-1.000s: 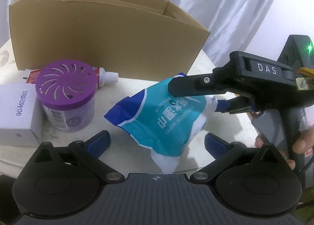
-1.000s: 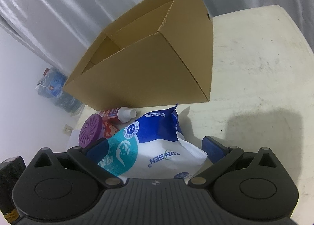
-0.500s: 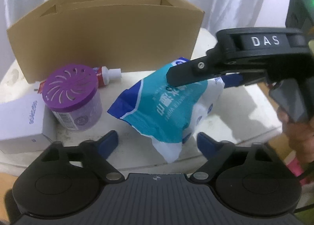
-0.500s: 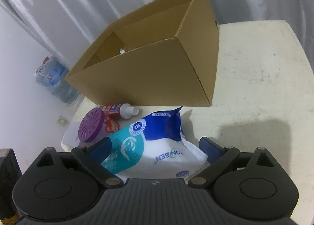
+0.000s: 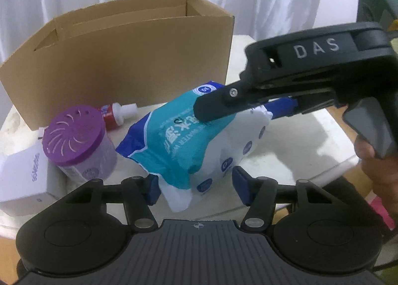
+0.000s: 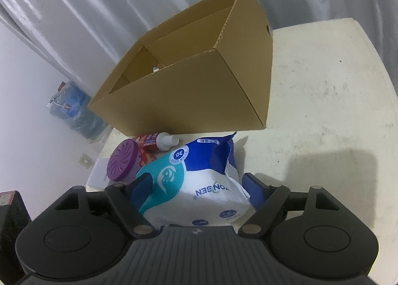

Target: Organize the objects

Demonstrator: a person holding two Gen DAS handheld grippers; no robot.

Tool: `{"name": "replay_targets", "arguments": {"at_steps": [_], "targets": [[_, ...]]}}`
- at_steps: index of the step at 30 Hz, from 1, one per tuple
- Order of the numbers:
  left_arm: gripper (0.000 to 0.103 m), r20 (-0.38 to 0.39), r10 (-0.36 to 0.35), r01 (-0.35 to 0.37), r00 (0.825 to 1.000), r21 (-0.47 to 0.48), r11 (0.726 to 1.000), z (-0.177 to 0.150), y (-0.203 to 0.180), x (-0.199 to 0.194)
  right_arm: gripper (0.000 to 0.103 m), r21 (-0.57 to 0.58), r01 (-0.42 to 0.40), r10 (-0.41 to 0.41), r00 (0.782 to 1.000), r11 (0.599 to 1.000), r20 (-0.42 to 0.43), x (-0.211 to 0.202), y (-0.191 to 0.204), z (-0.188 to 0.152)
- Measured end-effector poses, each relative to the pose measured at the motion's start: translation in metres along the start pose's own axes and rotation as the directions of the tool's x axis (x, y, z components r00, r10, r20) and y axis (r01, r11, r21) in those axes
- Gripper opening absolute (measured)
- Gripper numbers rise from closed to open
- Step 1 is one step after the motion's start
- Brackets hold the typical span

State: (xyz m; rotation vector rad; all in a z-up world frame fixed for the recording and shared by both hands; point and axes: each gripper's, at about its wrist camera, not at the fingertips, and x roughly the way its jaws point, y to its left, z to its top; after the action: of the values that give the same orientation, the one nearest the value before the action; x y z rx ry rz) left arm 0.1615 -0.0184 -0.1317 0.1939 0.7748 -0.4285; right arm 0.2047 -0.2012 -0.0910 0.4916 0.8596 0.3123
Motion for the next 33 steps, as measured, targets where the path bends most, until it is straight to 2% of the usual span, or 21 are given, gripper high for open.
{"name": "replay_targets", "arguments": {"at_steps": [11, 14, 16, 19, 25, 33], "targets": [[0.06, 0.002, 0.007, -0.007, 1.0, 0.014, 1.0, 0.0, -0.001, -0.001, 0.08, -0.059, 0.014, -0.013, 1.0, 0.998, 0.025, 0.002, 0.006, 0.006], [0.068, -0.011, -0.001, 0.001, 1.0, 0.015, 1.0, 0.0, -0.001, 0.002, 0.08, -0.061, 0.026, -0.025, 0.999, 0.998, 0.028, 0.0, 0.004, 0.007], [0.077, -0.013, 0.0, 0.0, 1.0, 0.017, 1.0, 0.0, -0.001, 0.002, 0.08, -0.056, 0.022, -0.02, 0.999, 0.998, 0.026, -0.002, 0.001, 0.008], [0.081, -0.012, 0.007, -0.007, 1.0, 0.028, 1.0, 0.001, 0.0, 0.004, 0.082, -0.027, 0.003, -0.003, 1.0, 1.0, 0.006, 0.001, -0.005, 0.007], [0.083, -0.023, 0.003, -0.003, 1.0, 0.016, 1.0, 0.006, 0.005, 0.013, 0.085, 0.031, -0.056, 0.056, 0.998, 0.998, -0.023, 0.01, -0.013, 0.005], [0.083, -0.018, -0.007, 0.007, 1.0, -0.022, 1.0, 0.01, 0.008, 0.02, 0.089, 0.029, -0.06, 0.061, 0.998, 0.998, -0.022, 0.015, -0.01, 0.004]]}}
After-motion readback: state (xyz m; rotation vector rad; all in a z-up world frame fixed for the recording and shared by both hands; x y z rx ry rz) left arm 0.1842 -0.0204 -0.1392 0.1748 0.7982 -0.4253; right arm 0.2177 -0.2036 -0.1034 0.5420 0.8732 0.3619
